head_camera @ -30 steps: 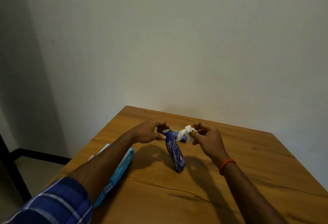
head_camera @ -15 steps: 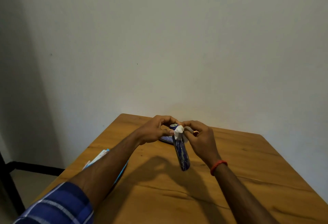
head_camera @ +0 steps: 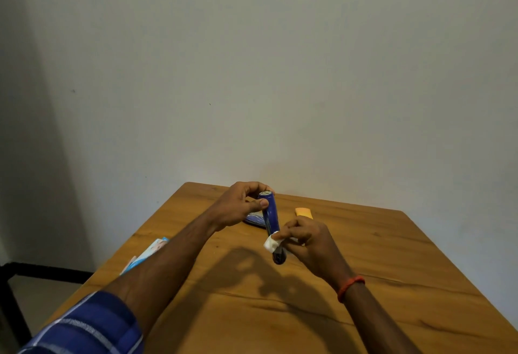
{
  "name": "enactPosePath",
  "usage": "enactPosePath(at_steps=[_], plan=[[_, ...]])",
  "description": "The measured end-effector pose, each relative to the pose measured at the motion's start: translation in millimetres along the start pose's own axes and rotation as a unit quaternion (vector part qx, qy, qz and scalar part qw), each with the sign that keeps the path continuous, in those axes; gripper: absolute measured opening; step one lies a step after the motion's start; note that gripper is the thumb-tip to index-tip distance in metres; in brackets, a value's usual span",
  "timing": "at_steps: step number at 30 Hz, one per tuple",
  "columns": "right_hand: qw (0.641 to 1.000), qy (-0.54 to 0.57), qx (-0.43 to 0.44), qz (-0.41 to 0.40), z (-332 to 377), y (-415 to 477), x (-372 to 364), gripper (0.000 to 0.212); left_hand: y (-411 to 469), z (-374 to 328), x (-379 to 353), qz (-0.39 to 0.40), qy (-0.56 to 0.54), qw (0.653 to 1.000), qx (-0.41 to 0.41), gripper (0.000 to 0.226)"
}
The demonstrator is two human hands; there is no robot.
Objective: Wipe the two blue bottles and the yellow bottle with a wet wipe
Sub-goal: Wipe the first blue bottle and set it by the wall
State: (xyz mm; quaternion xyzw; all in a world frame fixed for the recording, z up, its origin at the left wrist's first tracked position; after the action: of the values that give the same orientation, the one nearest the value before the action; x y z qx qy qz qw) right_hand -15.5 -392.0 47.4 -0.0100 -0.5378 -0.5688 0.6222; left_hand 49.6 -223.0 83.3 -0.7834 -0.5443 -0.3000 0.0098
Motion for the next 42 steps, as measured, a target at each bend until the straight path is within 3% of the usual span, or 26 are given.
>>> enactPosePath(at_steps=[11,19,29,42], plan=[[0.989,0.021,0.011,-0.144,23,26,35,0.021,3,-10,-4,-0.037,-0.036,0.998,-0.029,0.022],[0.992,-0.095,0.07,-0.046,30,2,9,0.019,3,-7,-3,-0.067,-0.08,0.994,-0.025,0.017],[0.997,-0.063,0.022,0.024,-2,-36,-13,0.022,4,6,-3,-0.076,-0.083,0.994,0.002,0.019],[0.993,-0.028,0.051,-0.106,25,15,31,0.026,5,-7,-4,-0.074,-0.109,0.991,-0.024,0.021]])
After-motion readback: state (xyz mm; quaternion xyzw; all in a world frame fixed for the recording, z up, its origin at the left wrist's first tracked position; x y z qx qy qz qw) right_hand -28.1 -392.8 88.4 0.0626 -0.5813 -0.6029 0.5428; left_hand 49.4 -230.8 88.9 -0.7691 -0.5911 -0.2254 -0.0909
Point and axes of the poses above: each hand's wrist, its own y-axis towards the middle knuckle, its own x-axis out of the back of the hand, z = x × y, the point moved 6 cm from there along y, towards the middle knuckle, and after that the axes turned 1 degree about y, right-handed, at the moved point
